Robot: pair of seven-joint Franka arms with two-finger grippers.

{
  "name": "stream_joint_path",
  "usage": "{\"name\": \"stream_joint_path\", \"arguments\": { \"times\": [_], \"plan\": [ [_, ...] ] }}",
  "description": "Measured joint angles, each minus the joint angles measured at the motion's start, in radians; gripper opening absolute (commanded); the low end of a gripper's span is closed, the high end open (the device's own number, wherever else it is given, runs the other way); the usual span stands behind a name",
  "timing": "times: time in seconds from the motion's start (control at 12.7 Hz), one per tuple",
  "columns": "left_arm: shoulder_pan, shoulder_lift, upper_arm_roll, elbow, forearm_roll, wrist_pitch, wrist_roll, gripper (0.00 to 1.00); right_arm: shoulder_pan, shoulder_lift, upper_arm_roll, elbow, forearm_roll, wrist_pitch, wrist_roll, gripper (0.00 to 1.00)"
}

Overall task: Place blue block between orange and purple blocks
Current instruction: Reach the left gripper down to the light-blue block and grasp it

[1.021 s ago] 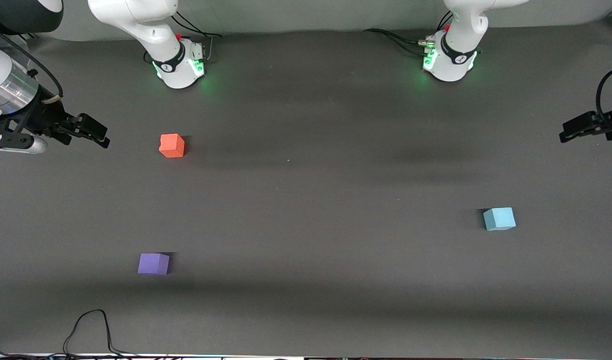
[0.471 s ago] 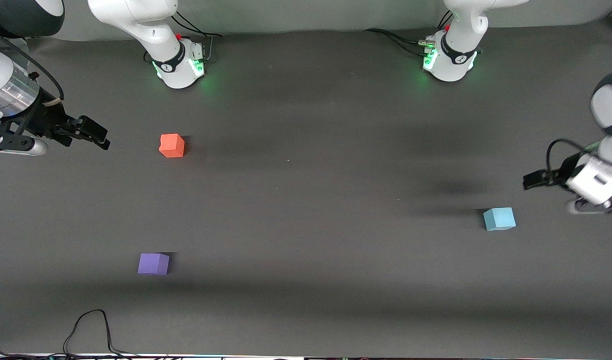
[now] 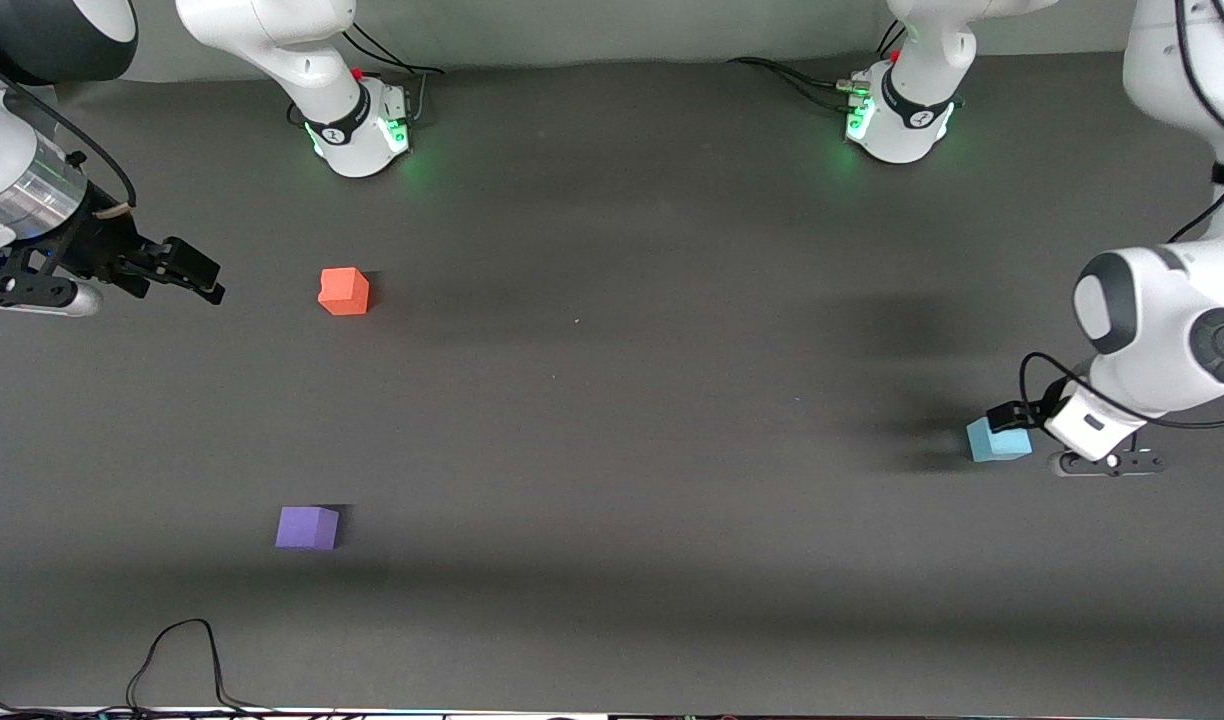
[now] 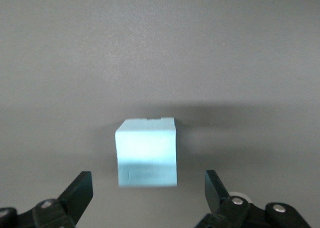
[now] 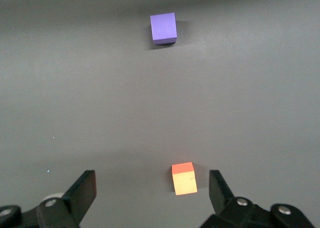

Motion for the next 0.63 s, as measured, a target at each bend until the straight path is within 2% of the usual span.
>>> {"name": "stream_joint_path", "arguments": {
  "times": [0.31,0.39,0.55,0.63],
  "plan": [
    [0.001,0.089,0.0,-0.007,0.0,0.112,0.0,1.0,0.0,-0.001,0.001,-0.015,0.0,0.02,0.0,1.0],
    [0.005,0.104,0.0,-0.007,0.0,0.12,0.0,0.97,0.0,-0.002,0.001,-0.018,0.0,0.02,0.0,1.0],
    [0.015,0.118,0.002,-0.008,0.0,0.121,0.0,0.54,0.0,-0.007,0.001,-0.024,0.0,0.021,0.0,1.0],
    [0.018,0.119,0.002,-0.009,0.0,0.121,0.0,0.45,0.0,-0.01,0.001,-0.026,0.0,0.021,0.0,1.0]
  ]
}}
